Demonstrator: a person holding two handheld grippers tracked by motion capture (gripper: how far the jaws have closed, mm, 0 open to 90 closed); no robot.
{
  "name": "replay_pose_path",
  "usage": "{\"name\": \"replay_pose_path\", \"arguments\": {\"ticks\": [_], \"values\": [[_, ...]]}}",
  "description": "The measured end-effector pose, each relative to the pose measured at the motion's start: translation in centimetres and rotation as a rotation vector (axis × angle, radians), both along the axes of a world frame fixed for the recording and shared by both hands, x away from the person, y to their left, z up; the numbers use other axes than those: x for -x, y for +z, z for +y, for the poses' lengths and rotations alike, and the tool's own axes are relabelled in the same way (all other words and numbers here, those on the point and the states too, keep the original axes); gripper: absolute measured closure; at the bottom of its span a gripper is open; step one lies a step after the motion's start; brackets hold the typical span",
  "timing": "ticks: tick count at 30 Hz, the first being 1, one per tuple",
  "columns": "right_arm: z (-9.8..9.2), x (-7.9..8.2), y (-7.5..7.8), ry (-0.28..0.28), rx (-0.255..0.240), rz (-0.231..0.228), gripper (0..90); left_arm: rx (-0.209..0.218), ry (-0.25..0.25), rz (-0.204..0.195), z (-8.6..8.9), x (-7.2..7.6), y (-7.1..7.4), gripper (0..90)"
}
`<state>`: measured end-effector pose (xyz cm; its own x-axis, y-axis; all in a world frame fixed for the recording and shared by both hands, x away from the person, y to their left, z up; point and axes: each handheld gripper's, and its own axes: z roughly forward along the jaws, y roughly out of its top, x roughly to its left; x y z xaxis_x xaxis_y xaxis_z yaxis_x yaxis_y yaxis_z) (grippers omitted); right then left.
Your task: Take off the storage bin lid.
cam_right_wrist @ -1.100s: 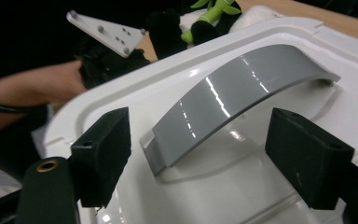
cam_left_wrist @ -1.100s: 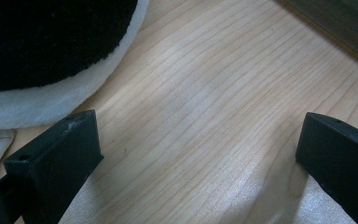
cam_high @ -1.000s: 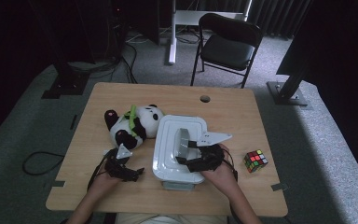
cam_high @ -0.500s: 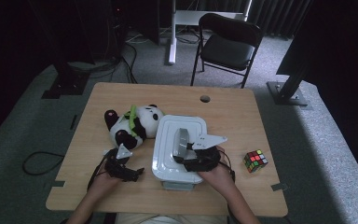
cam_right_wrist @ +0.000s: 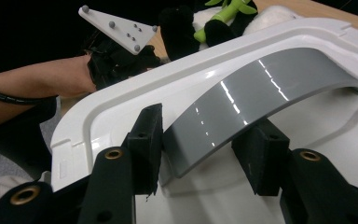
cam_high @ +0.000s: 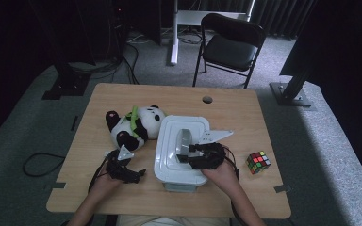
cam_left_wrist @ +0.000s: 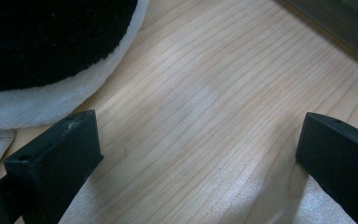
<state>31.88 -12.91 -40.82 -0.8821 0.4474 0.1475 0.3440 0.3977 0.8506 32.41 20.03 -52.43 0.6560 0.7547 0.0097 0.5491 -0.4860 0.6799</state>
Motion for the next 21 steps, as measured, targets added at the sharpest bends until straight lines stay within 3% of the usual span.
{"name": "replay_pose_path", "arguments": {"ticks": [15,21], "values": [[-0.9,0.1,1.3,-0.002,-0.041,-0.005,54.5,-0.001,0.001,-0.005,0.0,0.0,0.0,0.4],[-2.0,-0.3,2.4,-0.046,-0.054,-0.046,54.6,-0.001,0.000,-0.005,0.0,0.0,0.0,0.4]]}}
